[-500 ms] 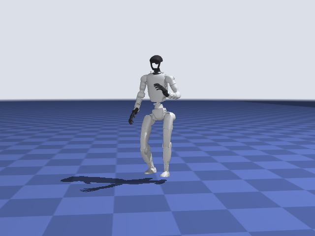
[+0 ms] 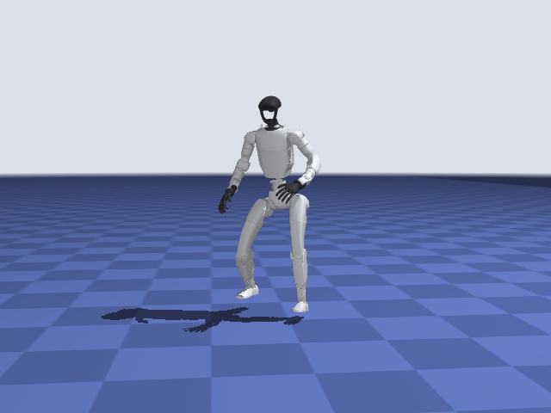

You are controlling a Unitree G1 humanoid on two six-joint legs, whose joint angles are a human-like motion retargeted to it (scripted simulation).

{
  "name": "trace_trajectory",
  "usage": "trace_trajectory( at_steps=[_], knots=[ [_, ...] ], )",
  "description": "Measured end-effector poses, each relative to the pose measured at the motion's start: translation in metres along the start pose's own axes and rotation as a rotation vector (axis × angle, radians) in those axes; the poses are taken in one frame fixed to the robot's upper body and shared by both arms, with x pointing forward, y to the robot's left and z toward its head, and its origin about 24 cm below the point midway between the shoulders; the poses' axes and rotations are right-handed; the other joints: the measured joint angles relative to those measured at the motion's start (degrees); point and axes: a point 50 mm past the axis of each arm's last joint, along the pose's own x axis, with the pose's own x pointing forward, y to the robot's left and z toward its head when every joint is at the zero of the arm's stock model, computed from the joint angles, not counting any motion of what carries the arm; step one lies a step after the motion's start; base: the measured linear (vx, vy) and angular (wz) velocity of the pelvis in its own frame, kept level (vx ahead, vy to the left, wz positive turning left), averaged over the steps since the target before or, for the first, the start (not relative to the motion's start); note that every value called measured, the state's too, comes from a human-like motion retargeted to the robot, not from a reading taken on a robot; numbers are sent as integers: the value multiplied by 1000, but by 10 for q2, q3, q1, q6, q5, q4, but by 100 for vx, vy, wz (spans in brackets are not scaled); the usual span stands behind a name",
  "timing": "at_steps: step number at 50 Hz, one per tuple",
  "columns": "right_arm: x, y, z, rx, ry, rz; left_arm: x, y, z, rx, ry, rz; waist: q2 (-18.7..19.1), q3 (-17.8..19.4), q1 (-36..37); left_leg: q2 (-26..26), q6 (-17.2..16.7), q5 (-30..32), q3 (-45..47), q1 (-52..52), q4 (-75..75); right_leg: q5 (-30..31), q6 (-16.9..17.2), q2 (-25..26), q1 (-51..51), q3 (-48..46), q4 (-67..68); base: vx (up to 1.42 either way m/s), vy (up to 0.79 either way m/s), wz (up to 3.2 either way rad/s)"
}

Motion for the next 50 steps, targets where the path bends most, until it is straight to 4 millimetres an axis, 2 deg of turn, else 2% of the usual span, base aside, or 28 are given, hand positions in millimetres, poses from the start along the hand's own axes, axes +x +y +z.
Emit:
trace_trajectory(
  at_steps=[4, 9, 15, 17, 23, 30, 35, 40, 45, 50],
  knots=[
    [3, -3, 5, 2, -21, 22, -8, -8, -16, -27, 85, -40, -14, -1, 9, 11, -7, -7, -3, -29, 35, -14, 6, -14, -1, -12, -7, -14, -28, 18],
    [9, -10, 11, 12, -40, 27, -16, -12, -31, -104, 181, -21, -22, -1, 16, 48, -11, -21, 8, -60, 79, -46, -4, 1, -7, -34, 2, -15, -29, 9],
    [17, -23, 18, 43, -55, -15, -22, -15, -43, -208, 281, 62, -23, -1, 14, 109, -4, -44, 48, -89, 138, -53, -24, 42, -18, -56, 12, -17, -26, -10],
    [23, -31, 23, 58, -63, -43, -21, -13, -45, -239, 303, 101, 0, 0, 21, 150, -5, -55, 59, -94, 153, -39, -38, 87, -16, -71, -9, -18, -24, -49],
    [20, -33, 14, 108, -21, -83, -24, -22, -46, -308, 343, 127, 2, 2, 16, 168, 15, -116, 87, -106, 257, -27, -51, 118, -23, -79, -6, -19, -20, -22],
    [11, -36, -11, 177, 96, -141, -15, -16, -38, -364, 299, 136, 44, 12, 24, 174, 30, -205, 97, -81, 405, 1, -69, 184, -13, -100, -36, -17, -17, -25],
    [-2, -36, -36, 210, 200, -191, -8, -8, -30, -378, 249, 146, 80, 19, 21, 155, 23, -232, 98, -35, 475, 27, -80, 232, 3, -120, -72, -16, -16, -11],
    [-17, -33, -57, 222, 284, -217, -3, -1, -25, -361, 203, 157, 106, 20, 0, 115, 11, -230, 94, 24, 461, 53, -85, 268, 9, -137, -112, -18, -14, 1],
    [-29, -26, -72, 210, 336, -202, 6, 6, -20, -321, 159, 159, 113, 19, -32, 72, 17, -237, 91, 82, 340, 89, -75, 285, -2, -148, -154, -25, -11, 4],
    [-35, -18, -77, 199, 351, -142, 20, 18, -13, -265, 103, 166, 86, 18, -65, 17, 52, -240, 94, 125, 152, 127, -45, 272, -38, -135, -178, -31, -7, 10]
  ],
)
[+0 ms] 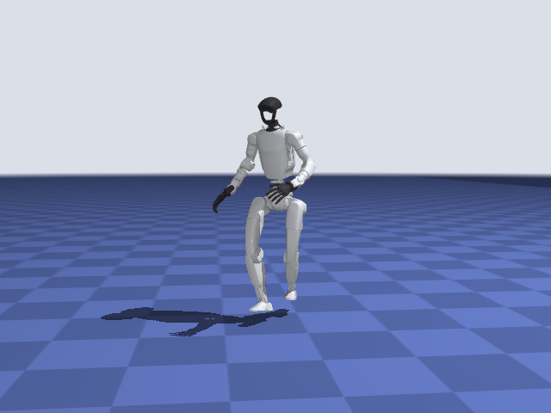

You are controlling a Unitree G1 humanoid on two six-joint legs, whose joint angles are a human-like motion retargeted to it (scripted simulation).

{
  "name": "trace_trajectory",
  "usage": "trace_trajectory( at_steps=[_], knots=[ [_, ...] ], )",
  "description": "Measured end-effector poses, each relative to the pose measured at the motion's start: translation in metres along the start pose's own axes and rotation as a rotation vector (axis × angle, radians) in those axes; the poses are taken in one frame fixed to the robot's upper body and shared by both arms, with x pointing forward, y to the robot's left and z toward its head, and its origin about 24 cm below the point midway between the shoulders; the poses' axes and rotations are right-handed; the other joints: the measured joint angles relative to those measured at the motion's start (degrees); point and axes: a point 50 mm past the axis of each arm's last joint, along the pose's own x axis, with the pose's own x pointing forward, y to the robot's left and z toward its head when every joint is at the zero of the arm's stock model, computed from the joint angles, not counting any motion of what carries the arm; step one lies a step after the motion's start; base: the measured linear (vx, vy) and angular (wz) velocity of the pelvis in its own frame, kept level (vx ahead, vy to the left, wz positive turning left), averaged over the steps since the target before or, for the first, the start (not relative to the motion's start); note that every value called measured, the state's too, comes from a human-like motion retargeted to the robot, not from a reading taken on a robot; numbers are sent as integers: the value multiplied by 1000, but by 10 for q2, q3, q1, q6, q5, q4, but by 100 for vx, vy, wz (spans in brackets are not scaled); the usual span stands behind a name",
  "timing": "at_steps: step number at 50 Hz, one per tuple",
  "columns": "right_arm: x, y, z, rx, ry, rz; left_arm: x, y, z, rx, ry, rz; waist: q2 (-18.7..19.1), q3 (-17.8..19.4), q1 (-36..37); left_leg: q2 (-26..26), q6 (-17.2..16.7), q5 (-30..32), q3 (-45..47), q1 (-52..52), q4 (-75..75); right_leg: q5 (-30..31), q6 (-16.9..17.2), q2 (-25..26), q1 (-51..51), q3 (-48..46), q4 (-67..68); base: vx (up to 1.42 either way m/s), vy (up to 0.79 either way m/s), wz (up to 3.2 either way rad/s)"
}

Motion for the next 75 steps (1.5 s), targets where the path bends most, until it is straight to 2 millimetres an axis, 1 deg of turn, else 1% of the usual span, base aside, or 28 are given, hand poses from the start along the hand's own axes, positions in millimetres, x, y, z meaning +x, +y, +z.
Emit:
trace_trajectory(
  at_steps=[3, 5, 10, 13, 17, 20, 24, 28, 31, 34, 37, 40, 43, 48, 50, 52, 56, 58, 60, 62, 63, 65, 67, 68, 75],
  knots=[
    [-1, 5, -1, -10, 2, 44, 9, 7, 8, 28, -37, 10, -16, 2, -16, -23, 14, 23, 5, 14, -98, 40, 36, 5, -34, 37, -14, -32, -4, 10],
    [-4, 10, -5, -24, 7, 75, 11, 9, 11, 41, -51, 13, -26, 7, -25, -26, 14, 36, 16, 14, -123, 45, 51, 7, -55, 57, -7, -33, -7, -1],
    [-7, 19, -5, -49, 3, 147, 16, 17, 12, 67, -57, 26, -42, 10, -35, -33, 13, 97, 36, 1, -201, 39, 63, -5, -106, 77, 19, -29, -7, -14],
    [-8, 25, -5, -58, 6, 180, 12, 16, 4, 71, -22, 15, -49, 8, -34, -36, 13, 133, 44, -8, -236, 20, 58, -24, -129, 81, 65, -24, -9, -15],
    [-9, 32, -6, -53, 21, 216, -1, 5, -19, 54, 88, -45, -56, 5, -22, -42, 17, 164, 45, -19, -255, -13, 44, -70, -137, 83, 158, -21, -11, -9],
    [-9, 36, -5, -37, 23, 236, -19, -9, -45, 23, 215, -107, -62, 2, -4, -47, 23, 177, 42, -30, -251, -34, 35, -117, -121, 88, 228, -18, -12, -5],
    [-9, 40, -1, -8, 17, 252, -54, -30, -83, -30, 426, -185, -73, 0, 28, -54, 30, 182, 40, -49, -226, -47, 33, -187, -74, 93, 290, -15, -12, -4],
    [-6, 39, 9, 14, -12, 257, -96, -52, -116, -82, 652, -250, -87, -1, 65, -61, 35, 183, 41, -69, -199, -43, 50, -250, -12, 96, 306, -14, -11, -7],
    [1, 36, 26, 23, -63, 266, -124, -65, -134, -124, 802, -288, -93, 2, 92, -58, 37, 182, 44, -83, -179, -32, 72, -277, 41, 91, 283, -14, -9, -13],
    [6, 33, 45, 22, -129, 277, -149, -75, -145, -165, 923, -321, -100, 2, 117, -50, 36, 181, 51, -100, -153, -23, 93, -286, 87, 88, 238, -16, -11, -18],
    [11, 31, 67, 10, -207, 282, -169, -82, -151, -196, 1008, -347, -106, 1, 138, -32, 30, 178, 61, -125, -120, -25, 96, -275, 121, 83, 185, -20, -16, -20],
    [14, 25, 90, -7, -297, 274, -182, -86, -154, -219, 1058, -364, -108, -2, 155, -9, 22, 172, 69, -155, -79, -39, 96, -257, 144, 77, 134, -22, -16, -16],
    [14, 20, 112, -28, -387, 257, -192, -91, -155, -236, 1088, -377, -112, -2, 167, 11, 15, 166, 76, -185, -32, -76, 96, -249, 155, 74, 104, -24, -15, -12],
    [13, 6, 150, -75, -538, 213, -193, -98, -153, -254, 1088, -385, -109, 5, 182, 49, 4, 160, 77, -233, 46, -134, 96, -239, 167, 53, 67, -21, -13, -12],
    [13, -4, 168, -91, -598, 182, -182, -99, -151, -257, 1061, -384, -86, 8, 193, 88, -8, 161, 64, -261, 83, -131, 84, -201, 181, 35, 25, -16, -17, -25],
    [11, -5, 175, -107, -636, 176, -183, -104, -148, -259, 1050, -401, -84, 15, 196, 101, -14, 164, 63, -278, 117, -145, 76, -197, 179, 30, 37, -16, -20, -4],
    [7, -11, 191, -128, -702, 156, -175, -110, -142, -265, 1002, -424, -74, 22, 204, 125, -15, 159, 63, -310, 177, -153, 62, -176, 181, 15, 36, -9, -19, 4],
    [6, -16, 200, -132, -729, 142, -165, -111, -139, -270, 964, -430, -58, 22, 215, 146, -15, 154, 57, -326, 202, -137, 52, -145, 195, 3, -1, 0, -19, -9],
    [5, -14, 203, -137, -744, 142, -162, -115, -135, -279, 939, -439, -47, 24, 220, 153, -14, 148, 57, -334, 222, -139, 47, -132, 198, -5, 1, 2, -18, -2],
    [4, -17, 208, -142, -760, 130, -154, -115, -131, -289, 906, -436, -37, 26, 228, 154, -12, 143, 59, -337, 219, -127, 43, -113, 215, -16, -31, 7, -17, 4],
    [4, -16, 208, -145, -763, 133, -154, -117, -130, -295, 898, -437, -32, 26, 229, 153, -11, 139, 62, -339, 221, -131, 42, -110, 216, -20, -24, 9, -16, 8],
    [4, -18, 213, -150, -776, 123, -148, -116, -127, -308, 872, -426, -26, 28, 236, 145, -9, 137, 70, -336, 201, -122, 40, -97, 236, -29, -55, 13, -15, 9],
    [3, -15, 214, -156, -781, 128, -147, -118, -125, -323, 863, -418, -18, 29, 239, 142, -8, 134, 77, -337, 192, -128, 39, -90, 243, -37, -50, 15, -13, 11],
    [4, -16, 217, -159, -787, 123, -144, -116, -124, -330, 853, -408, -17, 32, 241, 135, -8, 136, 83, -331, 173, -122, 39, -85, 257, -42, -70, 18, -11, 10],
    [5, -10, 213, -160, -769, 128, -146, -116, -125, -383, 865, -345, -5, 29, 245, 117, -5, 139, 101, -330, 133, -146, 38, -71, 288, -54, -52, 24, -7, 5]
  ],
)
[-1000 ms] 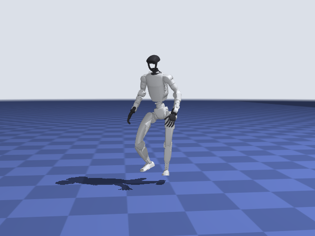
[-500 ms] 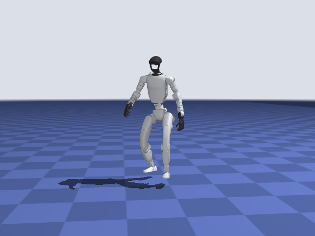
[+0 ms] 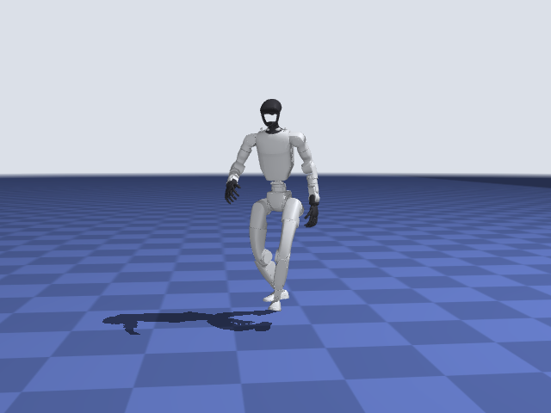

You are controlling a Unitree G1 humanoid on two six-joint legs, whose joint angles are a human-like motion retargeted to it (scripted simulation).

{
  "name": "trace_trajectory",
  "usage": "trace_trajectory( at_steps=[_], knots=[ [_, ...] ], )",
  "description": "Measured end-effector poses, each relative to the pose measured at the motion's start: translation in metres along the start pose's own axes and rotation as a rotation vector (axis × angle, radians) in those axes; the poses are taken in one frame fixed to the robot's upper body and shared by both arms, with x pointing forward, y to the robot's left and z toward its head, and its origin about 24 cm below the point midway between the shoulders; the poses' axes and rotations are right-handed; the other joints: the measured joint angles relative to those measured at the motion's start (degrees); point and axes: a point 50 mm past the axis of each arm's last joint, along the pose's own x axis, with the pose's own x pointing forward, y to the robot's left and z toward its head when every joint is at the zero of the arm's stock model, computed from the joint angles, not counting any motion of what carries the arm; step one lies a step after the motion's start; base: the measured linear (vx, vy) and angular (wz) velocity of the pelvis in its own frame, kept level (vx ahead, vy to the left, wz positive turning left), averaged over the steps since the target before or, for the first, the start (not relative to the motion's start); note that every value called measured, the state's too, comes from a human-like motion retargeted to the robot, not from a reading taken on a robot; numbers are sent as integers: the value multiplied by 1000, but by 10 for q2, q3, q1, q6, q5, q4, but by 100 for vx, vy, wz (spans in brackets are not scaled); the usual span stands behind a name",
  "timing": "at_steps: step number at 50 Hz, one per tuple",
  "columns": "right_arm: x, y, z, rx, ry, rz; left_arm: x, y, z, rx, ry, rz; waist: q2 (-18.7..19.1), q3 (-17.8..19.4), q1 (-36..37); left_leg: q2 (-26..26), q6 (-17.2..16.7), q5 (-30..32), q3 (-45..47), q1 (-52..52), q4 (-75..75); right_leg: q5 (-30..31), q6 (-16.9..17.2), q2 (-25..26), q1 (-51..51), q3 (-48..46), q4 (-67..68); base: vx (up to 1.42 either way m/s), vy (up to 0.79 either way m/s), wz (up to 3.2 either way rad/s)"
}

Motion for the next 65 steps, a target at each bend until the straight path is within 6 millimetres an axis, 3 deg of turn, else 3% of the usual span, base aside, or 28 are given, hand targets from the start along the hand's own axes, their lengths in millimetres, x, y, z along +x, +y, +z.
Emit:
trace_trajectory(
  at_steps=[9, 13, 17, 22, 27, 34, 40, 43, 46, 50, 55, 58, 62, 65],
  knots=[
    [-17, 17, -35, 65, 160, -5, -3, 20, -8, -99, 28, 103, -23, 1, -11, -51, 26, 0, -19, 42, 0, 25, 26, -32, 32, 6, 93, 35, 0, -1],
    [-34, 29, -61, 89, 287, 11, -1, 33, -1, -103, 14, 143, -58, 12, -33, -107, 55, -11, -25, 83, -19, 134, 57, -85, 2, 33, 240, 36, 5, 21],
    [-54, 44, -88, 101, 432, 66, 5, 47, 22, -48, -46, 170, -84, 21, -67, -160, 74, -13, -40, 132, -59, 198, 57, -139, -62, 69, 393, 37, 6, 32],
    [-81, 64, -117, 108, 596, 183, 12, 63, 74, 71, -193, 186, -91, 34, -123, -207, 61, 15, -84, 236, -177, 137, 14, -169, -149, 94, 447, 38, 1, 39],
    [-117, 83, -139, 126, 751, 299, 10, 73, 136, 177, -396, 174, -74, 43, -177, -205, 31, 36, -135, 342, -277, 102, -2, -127, -221, 98, 335, 36, -8, 38],
    [-168, 94, -162, 183, 955, 338, -5, 79, 207, 284, -641, 171, -43, 49, -216, -160, 7, 22, -163, 431, -335, 149, 27, -23, -279, 111, 64, 33, -9, 4],
    [-193, 100, -170, 231, 1058, 310, -8, 80, 222, 310, -682, 187, -40, 42, -225, -146, -2, -24, -161, 461, -296, 175, 39, 10, -312, 110, -47, 40, -10, -20],
    [-200, 105, -170, 261, 1096, 291, 0, 75, 209, 285, -624, 177, -32, 39, -227, -134, -11, -40, -164, 475, -261, 195, 29, 20, -306, 99, -31, 53, -12, -24],
    [-206, 110, -170, 292, 1124, 269, 11, 65, 182, 233, -522, 150, -20, 39, -229, -118, -25, -39, -183, 488, -201, 201, 9, 35, -295, 94, 32, 60, -13, -34],
    [-204, 114, -168, 327, 1121, 230, 23, 43, 131, 152, -344, 95, 8, 39, -226, -99, -71, 11, -233, 472, -66, 189, -25, 76, -269, 89, 101, 60, -11, -47],
    [-174, 105, -160, 356, 1021, 136, 26, 16, 86, 92, -190, 19, 67, 33, -214, -12, -134, 164, -249, 378, 178, 161, -71, 159, -206, 75, 79, 57, -5, -33],
    [-151, 95, -153, 350, 938, 59, 24, 11, 84, 71, -200, 11, 77, 29, -190, 37, -113, 169, -232, 322, 281, 133, -83, 183, -170, 83, 72, 58, -4, -35],
    [-112, 70, -140, 332, 809, -58, 19, 23, 112, 37, -331, 61, 71, 30, -144, 87, -51, 77, -206, 236, 345, 110, -82, 196, -101, 102, 25, 59, -5, -38],
    [-81, 44, -127, 312, 698, -142, 8, 38, 142, 4, -475, 123, 57, 35, -106, 89, -19, 4, -189, 169, 320, 96, -77, 194, -41, 124, -21, 62, -3, -51]
  ],
)
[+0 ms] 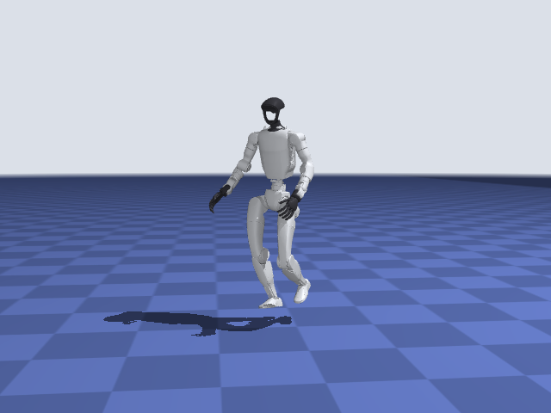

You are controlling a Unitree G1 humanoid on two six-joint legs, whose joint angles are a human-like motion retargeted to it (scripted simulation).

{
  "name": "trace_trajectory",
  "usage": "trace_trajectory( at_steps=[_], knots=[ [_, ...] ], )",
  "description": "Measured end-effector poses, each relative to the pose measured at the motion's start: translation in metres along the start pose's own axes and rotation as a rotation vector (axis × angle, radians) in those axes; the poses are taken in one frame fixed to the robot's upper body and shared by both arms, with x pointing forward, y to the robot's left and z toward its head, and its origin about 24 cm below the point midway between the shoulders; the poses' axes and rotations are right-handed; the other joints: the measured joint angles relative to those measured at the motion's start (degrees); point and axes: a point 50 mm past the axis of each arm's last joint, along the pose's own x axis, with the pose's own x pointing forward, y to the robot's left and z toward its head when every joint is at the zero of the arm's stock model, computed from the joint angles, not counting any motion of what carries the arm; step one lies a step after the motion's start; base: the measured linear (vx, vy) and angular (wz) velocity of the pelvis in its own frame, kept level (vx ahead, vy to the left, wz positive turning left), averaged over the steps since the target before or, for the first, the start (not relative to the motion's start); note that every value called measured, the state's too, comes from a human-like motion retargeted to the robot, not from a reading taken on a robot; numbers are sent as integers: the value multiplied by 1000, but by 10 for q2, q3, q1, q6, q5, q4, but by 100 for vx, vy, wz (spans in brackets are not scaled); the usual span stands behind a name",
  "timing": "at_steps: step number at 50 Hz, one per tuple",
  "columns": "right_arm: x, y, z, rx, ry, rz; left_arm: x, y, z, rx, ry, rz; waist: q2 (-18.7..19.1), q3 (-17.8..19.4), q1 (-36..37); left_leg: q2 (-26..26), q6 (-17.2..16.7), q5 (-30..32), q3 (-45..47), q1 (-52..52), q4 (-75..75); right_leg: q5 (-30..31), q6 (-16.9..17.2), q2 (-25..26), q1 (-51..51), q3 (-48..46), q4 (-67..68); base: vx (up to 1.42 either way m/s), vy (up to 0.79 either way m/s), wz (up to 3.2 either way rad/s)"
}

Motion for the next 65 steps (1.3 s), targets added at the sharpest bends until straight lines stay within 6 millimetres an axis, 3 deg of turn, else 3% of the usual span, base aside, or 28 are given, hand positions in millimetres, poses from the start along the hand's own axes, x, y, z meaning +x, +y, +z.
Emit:
trace_trajectory(
  at_steps=[5, 10, 14, 17, 20, 22, 25, 27, 30, 35, 38, 42, 45, 48, 52, 55, 60, 63, 65],
  knots=[
    [17, -26, 63, 6, -195, -86, 0, 25, 43, -54, -200, 131, -34, 8, 54, -48, 8, -42, 37, -83, -168, -17, 13, -23, 102, 42, -80, 67, -2, -53],
    [22, -47, 113, -51, -350, -144, -1, 43, 56, -89, -263, 252, -71, 4, 76, -139, -17, 13, 60, -97, -478, -37, 27, -59, 177, 64, -134, 71, -1, -37],
    [21, -43, 128, -92, -411, -127, -6, 47, 32, -113, -172, 306, -82, -9, 88, -169, -20, 37, 51, -113, -548, -72, 28, -63, 195, 78, -90, 74, -3, -56],
    [19, -24, 123, -111, -410, -55, -12, 45, -2, -130, -25, 320, -109, -18, 96, -199, -2, 68, 52, -105, -528, -81, 48, -93, 197, 75, -10, 77, -3, -78],
    [13, 7, 95, -132, -337, 80, -26, 35, -50, -137, 191, 290, -150, -24, 98, -235, 29, 74, 65, -103, -449, -35, 94, -149, 179, 59, 125, 76, 0, -72],
    [5, 33, 64, -145, -244, 210, -40, 29, -81, -137, 343, 242, -183, -32, 91, -267, 55, 63, 75, -95, -418, 49, 134, -188, 139, 58, 241, 73, -4, -59],
    [-12, 62, 15, -166, -77, 394, -57, 22, -109, -137, 494, 162, -205, -47, 71, -280, 87, 31, 77, -59, -415, 194, 136, -217, 48, 37, 397, 75, -5, -54],
    [-24, 70, -20, -184, 55, 475, -63, 16, -117, -134, 537, 114, -204, -49, 47, -301, 100, 15, 72, -14, -443, 193, 136, -252, -12, 40, 474, 80, 15, -31],
    [-46, 66, -73, -188, 266, 532, -62, 13, -116, -108, 540, 59, -195, -46, 6, -335, 103, 13, 50, 76, -525, 109, 116, -301, -106, 45, 537, 84, 13, -24],
    [-86, 29, -147, -131, 587, 472, -38, 20, -82, -44, 388, 3, -127, -37, -52, -311, 79, 6, 6, 230, -663, 11, 64, -297, -230, -5, 427, 87, -4, -26],
    [-111, 4, -178, -90, 737, 401, -19, 29, -48, -10, 244, -4, -89, -31, -79, -282, 62, -14, -10, 293, -703, 7, 69, -271, -264, -36, 269, 83, -13, -14],
    [-137, -17, -203, -46, 877, 329, 4, 39, 1, 39, 57, 3, -48, -35, -91, -246, 35, -44, -13, 332, -691, 40, 94, -215, -263, -67, 10, 76, -18, -28],
    [-151, -22, -213, -32, 937, 311, 14, 41, 29, 52, -46, 16, -44, -46, -92, -235, 17, -58, -22, 347, -641, 55, 96, -205, -268, -67, -18, 76, -20, -27],
    [-154, -22, -215, -45, 946, 296, 21, 32, 48, 41, -112, 16, -25, -50, -86, -203, -8, -49, -36, 347, -524, 78, 66, -184, -249, -76, 46, 79, -19, -24],
    [-130, -15, -199, -104, 852, 290, 24, 9, 51, 26, -131, -13, 14, -43, -75, -125, -55, 54, -46, 265, -218, 46, 5, -126, -212, -98, 140, 71, -18, -24],
    [-90, -9, -164, -156, 687, 261, 25, -8, 54, 49, -136, -56, 37, -44, -55, -53, -41, 97, -46, 154, -23, 11, -30, -75, -173, -111, 142, 70, -16, -30],
    [-17, 1, -66, -216, 300, 188, 23, -16, 52, 126, -131, -97, 9, -45, 9, -34, 18, -3, -26, -4, 14, -29, -32, -41, -70, -72, 82, 78, -13, -82],
    [11, -2, 2, -226, 56, 135, 16, -10, 31, 161, -68, -78, -24, -44, 45, -58, 26, -39, 6, -61, -110, -55, -24, -47, -1, -29, 44, 87, -5, -109],
    [22, -8, 47, -228, -95, 95, 8, -4, 9, 171, 9, -48, -47, -45, 61, -85, 18, -29, 32, -79, -238, -73, -18, -63, 39, -2, 25, 90, 1, -103]
  ],
)
